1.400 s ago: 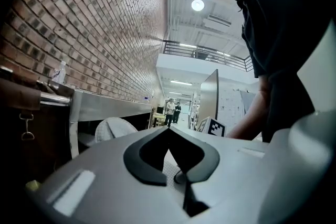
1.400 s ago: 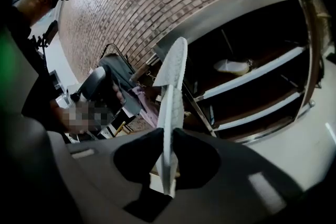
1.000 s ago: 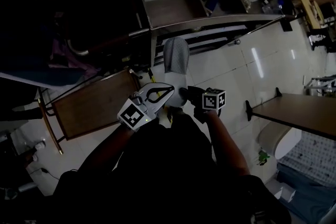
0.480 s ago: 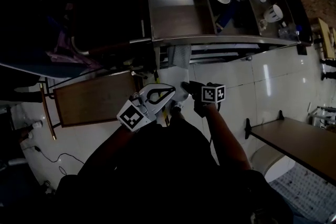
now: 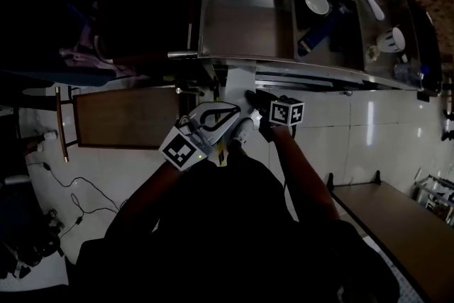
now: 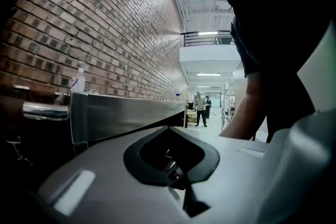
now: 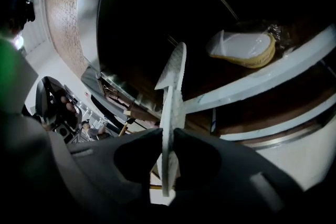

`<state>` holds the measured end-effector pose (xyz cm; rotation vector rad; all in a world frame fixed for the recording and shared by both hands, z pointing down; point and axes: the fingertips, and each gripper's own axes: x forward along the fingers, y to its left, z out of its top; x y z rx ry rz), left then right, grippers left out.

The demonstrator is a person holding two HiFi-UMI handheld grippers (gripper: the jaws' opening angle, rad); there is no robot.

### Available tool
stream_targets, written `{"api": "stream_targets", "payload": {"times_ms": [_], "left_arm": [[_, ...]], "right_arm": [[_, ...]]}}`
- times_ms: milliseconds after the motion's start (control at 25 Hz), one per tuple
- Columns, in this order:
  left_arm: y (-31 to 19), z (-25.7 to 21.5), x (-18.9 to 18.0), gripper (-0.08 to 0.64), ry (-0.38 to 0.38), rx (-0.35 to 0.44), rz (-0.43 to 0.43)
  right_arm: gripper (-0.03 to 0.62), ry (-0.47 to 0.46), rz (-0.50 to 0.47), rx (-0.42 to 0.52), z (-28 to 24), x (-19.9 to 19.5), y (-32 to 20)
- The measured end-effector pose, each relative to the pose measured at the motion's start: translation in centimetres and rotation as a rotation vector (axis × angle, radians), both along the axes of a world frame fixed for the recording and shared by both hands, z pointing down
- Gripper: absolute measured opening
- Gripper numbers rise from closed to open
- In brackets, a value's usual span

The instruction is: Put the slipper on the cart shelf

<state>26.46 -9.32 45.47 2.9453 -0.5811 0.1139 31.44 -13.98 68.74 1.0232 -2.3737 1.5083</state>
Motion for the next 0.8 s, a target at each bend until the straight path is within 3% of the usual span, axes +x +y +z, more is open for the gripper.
{"api": "stream_targets", "payload": {"times_ms": [400,800], "left_arm": [[-2.2,0.9,1.6,0.003,-0.039,0.013,-0.086],[-2.4,2.3,1.7,0.003,-0.044,-0.020,-0.106]], "right_arm": [[0.064,-0.008,0.042,0.119,0.0,1.7,-5.8],[0.064,-0.004,0.111,0.302,-1.1,1.8,-9.4]]}}
